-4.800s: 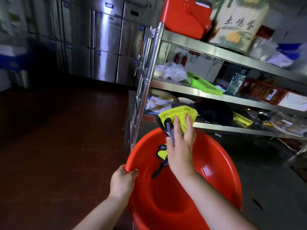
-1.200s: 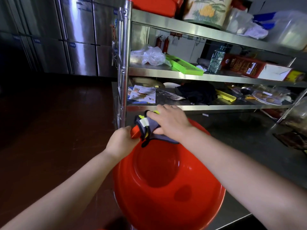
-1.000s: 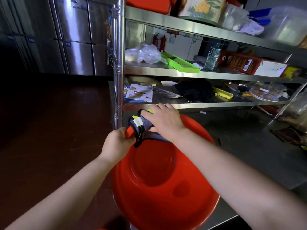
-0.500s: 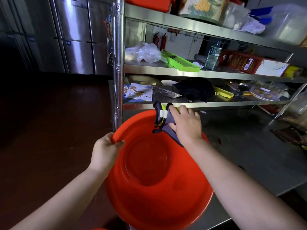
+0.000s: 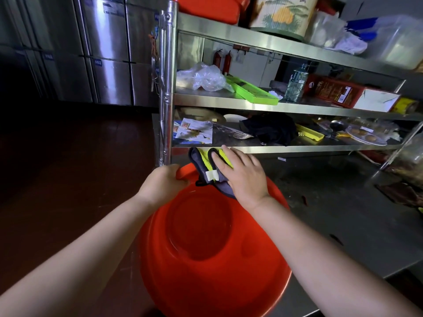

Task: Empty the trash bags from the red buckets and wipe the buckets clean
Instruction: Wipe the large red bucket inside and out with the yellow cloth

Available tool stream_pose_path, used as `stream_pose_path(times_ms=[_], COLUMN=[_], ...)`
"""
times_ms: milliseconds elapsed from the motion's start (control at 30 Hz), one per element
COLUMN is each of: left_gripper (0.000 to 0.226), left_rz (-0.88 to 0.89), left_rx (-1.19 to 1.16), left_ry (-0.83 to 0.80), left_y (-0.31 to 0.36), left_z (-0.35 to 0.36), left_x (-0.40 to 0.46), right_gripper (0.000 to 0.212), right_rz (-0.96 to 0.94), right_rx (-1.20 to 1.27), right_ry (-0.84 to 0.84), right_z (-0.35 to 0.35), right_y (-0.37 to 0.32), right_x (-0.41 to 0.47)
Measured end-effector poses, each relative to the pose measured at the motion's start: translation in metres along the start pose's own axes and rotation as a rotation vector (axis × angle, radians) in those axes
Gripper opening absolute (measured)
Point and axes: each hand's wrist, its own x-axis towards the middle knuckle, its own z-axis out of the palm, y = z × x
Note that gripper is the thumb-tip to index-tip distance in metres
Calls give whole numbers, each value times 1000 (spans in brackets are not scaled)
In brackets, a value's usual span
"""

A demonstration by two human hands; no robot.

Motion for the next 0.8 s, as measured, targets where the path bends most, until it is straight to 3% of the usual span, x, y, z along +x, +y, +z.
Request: stream_pose_path(times_ms=[333,500,633,800], left_gripper=[10,10,11,14], left_rz=[-81,-125,-82,-219], left_rx=[-71,-65,-39,-347], left_ry=[67,96,84,119], left_y=[-14,-21,-8,-9], left_z=[-9,-15,-3,16], left_x=[-6,-11,-11,-14], right_gripper=[37,73,76,79], right_rz=[-48,161,327,215], right_rx=[44,-4,-4,-26], right_ry=[46,-193,-302,-398], right_z=[0,-7,-6,1], right_y=[11,19,11,25], right_x=[-35,-66,-31,10])
